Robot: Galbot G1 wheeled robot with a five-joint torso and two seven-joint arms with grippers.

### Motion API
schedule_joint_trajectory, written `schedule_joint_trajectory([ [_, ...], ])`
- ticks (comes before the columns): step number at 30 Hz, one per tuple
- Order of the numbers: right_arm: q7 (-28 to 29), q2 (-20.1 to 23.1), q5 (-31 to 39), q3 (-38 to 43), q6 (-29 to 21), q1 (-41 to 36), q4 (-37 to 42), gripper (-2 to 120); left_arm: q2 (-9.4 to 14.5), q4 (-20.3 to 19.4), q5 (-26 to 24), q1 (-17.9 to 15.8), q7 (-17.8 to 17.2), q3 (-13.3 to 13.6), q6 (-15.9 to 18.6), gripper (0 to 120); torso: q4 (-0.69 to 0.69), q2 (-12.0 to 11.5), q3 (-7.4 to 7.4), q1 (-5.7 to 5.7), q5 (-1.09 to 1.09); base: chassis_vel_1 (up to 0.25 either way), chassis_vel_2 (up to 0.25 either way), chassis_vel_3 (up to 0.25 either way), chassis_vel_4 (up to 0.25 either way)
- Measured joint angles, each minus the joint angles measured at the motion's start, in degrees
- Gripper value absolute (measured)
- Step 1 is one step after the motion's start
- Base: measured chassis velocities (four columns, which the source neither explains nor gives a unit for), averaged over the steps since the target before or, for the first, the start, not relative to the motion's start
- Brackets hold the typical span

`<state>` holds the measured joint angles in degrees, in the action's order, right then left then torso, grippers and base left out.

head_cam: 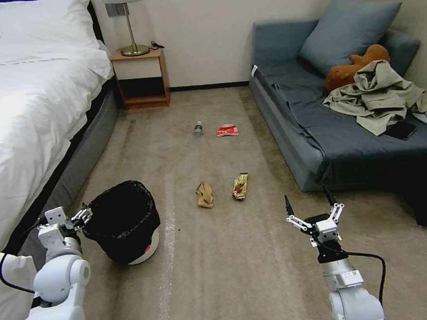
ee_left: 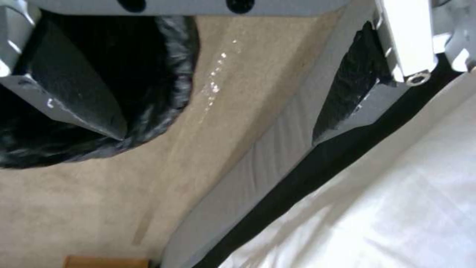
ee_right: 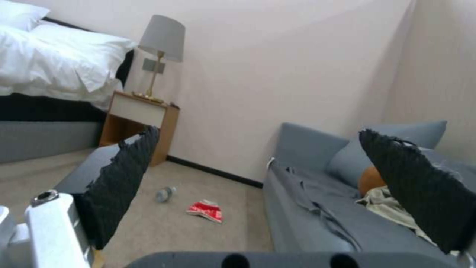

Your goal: Pick up the trash bin, then pick up the garbage on the floor and place it into the trash bin.

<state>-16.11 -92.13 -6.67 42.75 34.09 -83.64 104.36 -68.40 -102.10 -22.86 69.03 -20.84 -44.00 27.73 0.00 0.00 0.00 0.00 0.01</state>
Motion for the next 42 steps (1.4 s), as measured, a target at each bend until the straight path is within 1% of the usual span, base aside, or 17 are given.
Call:
schedule_joint_trajectory([
  [2,0.0,0.0,0.0,-0.2,0.2,0.0,-0.2,100,1.5,4.7,-0.9,-2.0,0.2,0.3,1.1,100,0.00,0.0,0.00,0.00,-0.02,0.000,0.000,0.000,0.000],
  [3,0.0,0.0,0.0,-0.2,0.2,0.0,-0.2,100,1.5,4.7,-0.9,-2.0,0.2,0.3,1.1,100,0.00,0.0,0.00,0.00,-0.02,0.000,0.000,0.000,0.000],
  [4,0.0,0.0,0.0,-0.4,0.2,0.1,-0.3,100,1.9,6.6,-1.4,-2.8,0.6,0.6,1.3,100,0.00,0.0,0.00,0.00,-0.02,0.000,0.000,0.000,0.000],
  [5,0.0,0.0,0.0,-0.4,0.2,0.1,-0.3,100,1.9,6.6,-1.4,-2.8,0.6,0.6,1.3,100,0.00,0.0,0.00,0.00,-0.02,0.000,0.000,0.000,0.000],
  [7,0.0,0.0,-0.4,-1.3,0.2,0.1,-0.2,100,2.7,11.1,-2.1,-5.0,2.2,2.0,0.9,100,0.00,0.0,0.00,0.00,-0.02,0.000,0.000,0.000,0.000],
  [11,0.1,0.0,-0.8,-1.6,0.2,0.0,-0.2,100,2.8,12.2,-2.1,-5.9,3.6,2.7,0.1,100,0.00,0.0,0.00,0.00,-0.02,0.000,0.000,0.000,0.000],
  [14,0.1,0.0,-1.3,-2.0,0.3,-0.3,0.0,100,2.1,12.5,-1.6,-7.2,6.0,4.1,-0.4,100,0.00,0.0,0.00,0.00,-0.01,0.000,0.000,0.000,0.000],
  [18,0.1,0.0,-1.4,-2.0,0.4,-0.6,0.1,100,1.6,12.6,-0.9,-7.5,6.4,4.6,-0.4,100,0.00,0.0,0.00,0.00,-0.01,0.000,0.000,0.000,0.000],
  [24,0.2,0.0,-1.3,-1.7,0.7,-0.8,0.3,100,1.1,14.6,0.2,-8.4,6.4,4.7,-0.3,100,0.00,0.0,0.00,0.00,-0.01,0.000,0.000,0.000,0.000],
  [29,0.2,0.0,-1.3,-1.7,0.8,-1.0,0.4,100,1.4,17.5,-1.2,-9.6,6.8,4.7,0.4,100,0.00,0.0,0.00,0.00,-0.01,0.000,0.000,0.000,0.000],
  [31,0.2,0.0,-1.4,-1.8,1.0,-1.2,0.5,100,1.7,19.6,-1.6,-10.1,7.8,4.7,0.0,100,0.00,0.0,0.00,0.00,-0.01,0.000,0.000,0.000,0.000],
  [36,0.2,0.0,-1.6,-1.9,1.3,-1.5,0.5,100,1.7,20.6,-1.8,-10.1,9.2,4.6,-1.5,94,0.00,0.0,0.00,0.00,0.00,0.000,0.000,0.000,0.000],
  [38,0.2,0.0,-1.7,-1.9,1.4,-1.6,0.5,100,1.4,20.6,-2.3,-10.1,9.8,4.6,-1.9,86,0.00,0.0,0.00,0.00,-0.01,0.000,0.000,0.000,0.000],
  [39,0.2,0.0,-1.7,-1.9,1.4,-1.6,0.5,100,1.4,20.6,-2.3,-10.1,9.8,4.6,-1.9,86,0.00,0.0,0.00,0.00,-0.01,0.000,0.000,0.000,0.000],
  [40,0.2,0.0,-1.7,-1.9,1.4,-1.7,0.7,100,1.3,20.5,-2.4,-10.1,10.0,4.7,-2.1,77,0.00,0.0,0.00,0.00,-0.01,0.000,0.000,0.000,0.000],
  [41,0.2,0.0,-1.7,-2.0,1.4,-1.7,0.8,100,1.3,20.3,-2.6,-10.2,10.1,4.8,-2.2,74,0.00,0.0,0.00,0.00,-0.01,0.000,0.000,0.000,0.000],
  [42,0.2,0.0,-1.7,-2.0,1.4,-1.7,0.8,100,1.3,20.3,-2.6,-10.2,10.1,4.8,-2.2,74,0.00,0.0,0.00,0.00,-0.01,0.000,0.000,0.000,0.000],
])
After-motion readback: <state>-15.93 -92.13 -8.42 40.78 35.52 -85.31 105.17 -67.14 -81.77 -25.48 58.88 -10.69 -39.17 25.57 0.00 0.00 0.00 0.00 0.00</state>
